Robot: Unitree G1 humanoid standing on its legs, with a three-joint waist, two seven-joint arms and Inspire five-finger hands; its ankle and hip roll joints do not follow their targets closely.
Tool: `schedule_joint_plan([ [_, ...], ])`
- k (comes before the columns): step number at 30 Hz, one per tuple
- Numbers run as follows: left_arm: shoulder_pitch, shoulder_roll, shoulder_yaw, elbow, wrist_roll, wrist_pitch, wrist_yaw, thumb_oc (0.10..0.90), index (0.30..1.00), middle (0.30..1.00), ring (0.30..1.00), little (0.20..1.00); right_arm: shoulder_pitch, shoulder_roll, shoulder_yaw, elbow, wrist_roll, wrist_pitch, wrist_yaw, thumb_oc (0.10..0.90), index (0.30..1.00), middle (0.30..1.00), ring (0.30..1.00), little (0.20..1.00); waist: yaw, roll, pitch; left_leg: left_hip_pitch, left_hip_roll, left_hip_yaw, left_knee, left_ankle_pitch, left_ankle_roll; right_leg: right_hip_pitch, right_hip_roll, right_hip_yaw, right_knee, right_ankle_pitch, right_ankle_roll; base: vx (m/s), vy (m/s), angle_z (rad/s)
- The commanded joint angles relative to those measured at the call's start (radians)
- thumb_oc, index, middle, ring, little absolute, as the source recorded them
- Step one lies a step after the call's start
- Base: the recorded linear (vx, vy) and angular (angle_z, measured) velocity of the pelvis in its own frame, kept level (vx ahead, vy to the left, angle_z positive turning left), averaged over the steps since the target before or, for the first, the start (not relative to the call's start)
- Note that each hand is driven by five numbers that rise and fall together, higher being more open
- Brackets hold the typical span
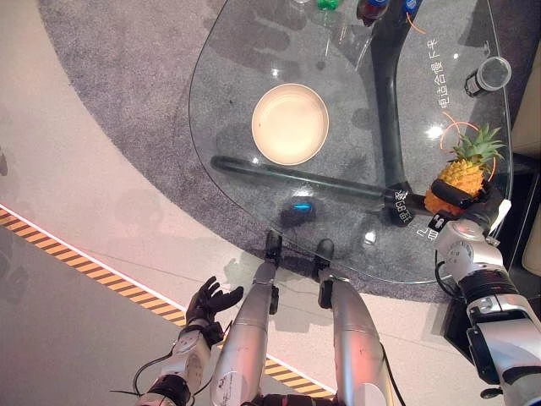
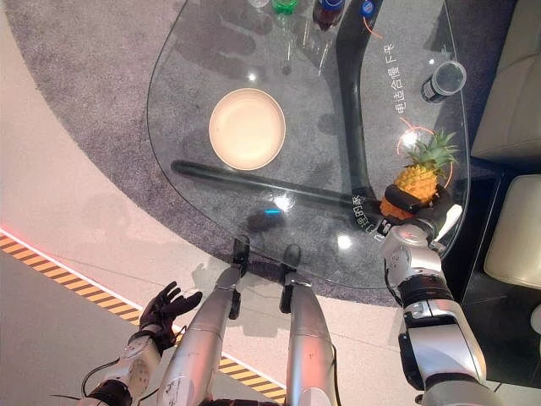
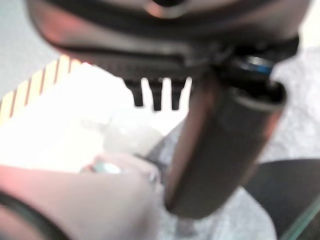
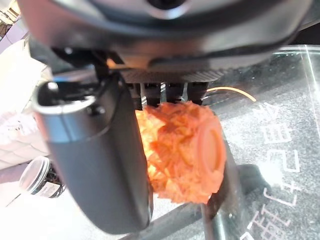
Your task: Pick up the fruit to the plate
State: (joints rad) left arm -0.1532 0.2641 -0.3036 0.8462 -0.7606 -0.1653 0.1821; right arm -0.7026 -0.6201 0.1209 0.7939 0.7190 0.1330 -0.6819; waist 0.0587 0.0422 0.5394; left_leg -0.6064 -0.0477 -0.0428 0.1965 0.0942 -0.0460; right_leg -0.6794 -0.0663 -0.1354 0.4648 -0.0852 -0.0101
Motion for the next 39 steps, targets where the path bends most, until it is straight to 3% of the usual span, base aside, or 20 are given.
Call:
schedule_joint_plan([
  [1,0.051,0.037,-0.01,0.004,-0.013,-0.044,-0.005,0.8,0.9,0.9,0.9,0.9,-0.036,0.007,0.064,-0.023,0.025,-0.002,0.117,0.1,0.3,0.3,0.3,0.2,0.03,-0.004,-0.019,0.006,-0.045,-0.01,0.142,-0.122,0.02,0.099,0.001,0.007,-0.166,0.083,0.058,0.0,0.0,0.0],
  [11,0.063,0.043,0.022,-0.026,-0.014,-0.045,0.006,0.8,0.9,0.9,0.9,0.9,0.039,0.05,0.011,-0.193,0.146,-0.109,0.151,0.1,0.3,0.3,0.3,0.2,0.019,-0.019,-0.019,0.052,-0.039,-0.014,0.128,-0.122,0.018,0.15,0.014,0.011,-0.182,0.078,0.055,0.0,-0.006,0.01],
  [19,0.08,0.036,0.064,0.0,-0.02,-0.072,0.005,0.8,0.9,0.9,0.9,0.9,0.102,0.083,-0.025,-0.381,0.102,-0.126,0.143,0.1,0.3,0.3,0.3,0.2,0.003,-0.029,-0.019,0.096,-0.035,-0.017,0.117,-0.125,0.017,0.197,0.023,0.015,-0.192,0.067,0.048,0.0,-0.001,0.01],
  [30,0.094,0.044,0.141,-0.007,-0.042,-0.149,0.042,0.8,0.9,0.9,0.9,0.9,0.173,0.136,-0.032,-0.62,0.076,-0.16,0.261,0.1,0.3,0.3,0.3,0.2,-0.009,-0.035,-0.019,0.166,-0.027,-0.025,0.097,-0.125,0.013,0.272,0.033,0.011,-0.202,0.047,0.038,0.0,-0.006,0.03],
  [39,0.092,0.047,0.239,-0.077,-0.116,-0.267,0.075,0.8,0.9,0.9,0.9,0.9,0.23,0.183,-0.017,-0.742,0.032,-0.16,0.375,0.1,0.3,0.3,0.3,0.2,-0.015,-0.038,-0.019,0.233,-0.022,-0.035,0.069,-0.117,0.007,0.345,0.039,0.007,-0.218,0.032,0.032,0.0,0.0,0.0],
])
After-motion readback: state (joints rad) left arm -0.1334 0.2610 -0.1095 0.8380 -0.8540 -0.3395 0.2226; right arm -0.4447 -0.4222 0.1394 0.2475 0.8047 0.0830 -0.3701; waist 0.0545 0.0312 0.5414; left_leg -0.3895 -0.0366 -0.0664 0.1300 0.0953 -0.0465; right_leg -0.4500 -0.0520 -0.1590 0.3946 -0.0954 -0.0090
